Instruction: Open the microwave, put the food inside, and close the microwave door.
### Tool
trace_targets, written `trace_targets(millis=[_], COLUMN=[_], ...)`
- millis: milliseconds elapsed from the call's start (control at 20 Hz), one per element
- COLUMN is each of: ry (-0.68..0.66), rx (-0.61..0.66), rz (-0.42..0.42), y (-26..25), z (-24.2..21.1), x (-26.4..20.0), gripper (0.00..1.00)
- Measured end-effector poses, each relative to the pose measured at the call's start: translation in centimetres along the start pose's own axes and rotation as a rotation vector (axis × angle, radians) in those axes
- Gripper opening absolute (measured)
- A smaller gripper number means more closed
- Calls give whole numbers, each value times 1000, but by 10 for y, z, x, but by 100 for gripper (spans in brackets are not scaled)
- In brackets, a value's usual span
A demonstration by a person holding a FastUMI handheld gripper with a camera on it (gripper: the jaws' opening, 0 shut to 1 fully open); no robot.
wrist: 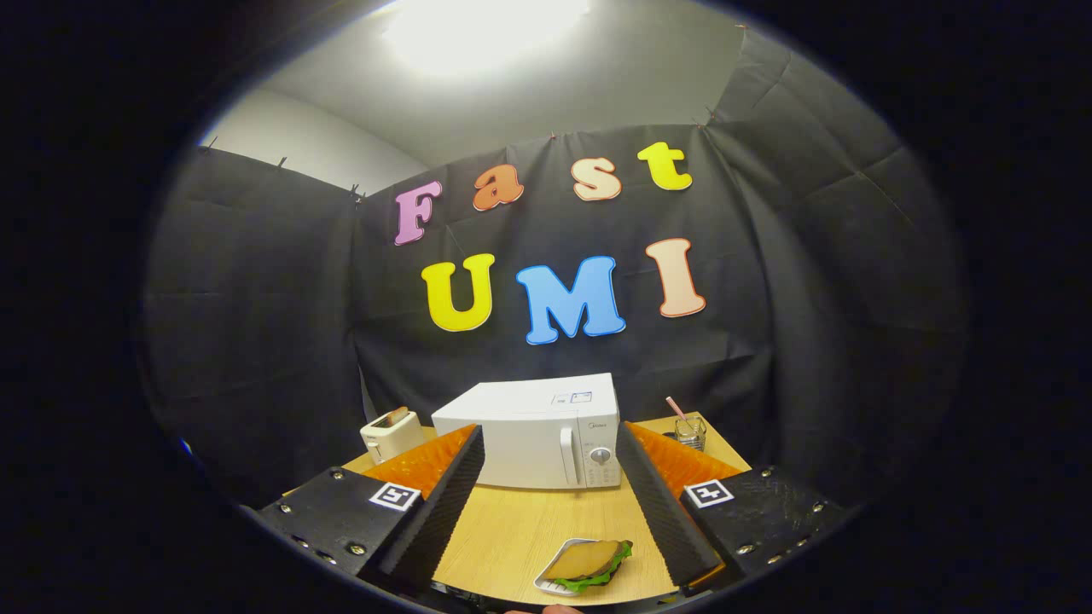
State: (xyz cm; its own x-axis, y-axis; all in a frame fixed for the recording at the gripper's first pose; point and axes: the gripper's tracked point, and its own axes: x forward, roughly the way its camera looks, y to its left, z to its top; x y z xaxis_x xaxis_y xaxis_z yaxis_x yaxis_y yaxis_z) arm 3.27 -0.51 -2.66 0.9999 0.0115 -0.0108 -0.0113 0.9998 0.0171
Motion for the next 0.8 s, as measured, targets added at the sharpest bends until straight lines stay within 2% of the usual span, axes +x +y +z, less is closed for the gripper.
trace_targets(millis=[250,600,800], ry=[31,62,41], rx=[10,76,60], rz=[0,50,49], y=[-15,-24,-19], z=[-29,-83,-100], x=[39,121,166], gripper=[97,98,98])
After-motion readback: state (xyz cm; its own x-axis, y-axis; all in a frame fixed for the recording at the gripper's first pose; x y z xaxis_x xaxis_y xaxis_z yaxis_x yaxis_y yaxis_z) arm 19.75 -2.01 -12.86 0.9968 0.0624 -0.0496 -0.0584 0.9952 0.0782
